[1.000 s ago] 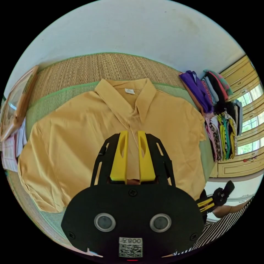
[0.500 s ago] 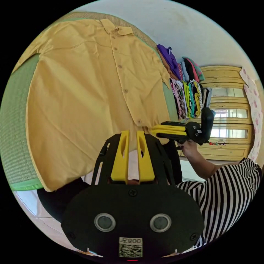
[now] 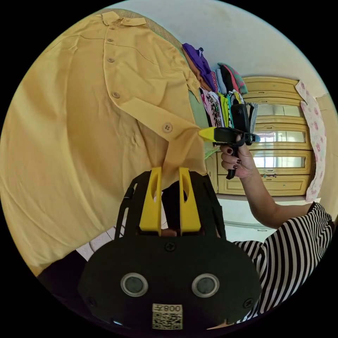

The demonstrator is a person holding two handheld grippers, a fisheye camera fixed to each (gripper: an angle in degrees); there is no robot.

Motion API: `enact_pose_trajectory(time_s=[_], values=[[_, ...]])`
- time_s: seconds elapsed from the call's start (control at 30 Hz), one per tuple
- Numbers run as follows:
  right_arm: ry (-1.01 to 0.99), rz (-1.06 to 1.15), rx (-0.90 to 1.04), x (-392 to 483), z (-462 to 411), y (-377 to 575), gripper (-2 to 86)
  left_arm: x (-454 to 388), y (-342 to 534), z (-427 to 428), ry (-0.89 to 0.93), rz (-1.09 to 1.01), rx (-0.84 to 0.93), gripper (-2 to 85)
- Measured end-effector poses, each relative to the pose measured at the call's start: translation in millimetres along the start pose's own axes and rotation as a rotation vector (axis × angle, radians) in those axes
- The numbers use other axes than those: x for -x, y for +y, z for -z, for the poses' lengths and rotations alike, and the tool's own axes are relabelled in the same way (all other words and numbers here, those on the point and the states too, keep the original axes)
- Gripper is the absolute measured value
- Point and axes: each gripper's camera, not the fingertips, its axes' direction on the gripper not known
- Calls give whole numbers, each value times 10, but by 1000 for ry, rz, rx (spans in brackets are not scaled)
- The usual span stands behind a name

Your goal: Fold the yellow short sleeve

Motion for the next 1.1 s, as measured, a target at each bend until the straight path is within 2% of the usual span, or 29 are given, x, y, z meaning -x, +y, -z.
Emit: enact_pose_trajectory(time_s=[0.23,0.4,0.73,0.93,1.1], values=[[-72,-29,1,-280,23,21,1,89,144,46,-7,-3,-19,77],[-65,-38,0,-330,31,45,1,18,212,69,-66,-22,19,24],[-5,-31,-9,-84,133,184,5,-409,909,748,-89,-77,-63,7],[130,-72,16,126,73,364,4,-258,1233,554,-160,-13,43,19],[437,-93,-8,489,207,545,1,-173,1375,651,-180,16,28,35]])
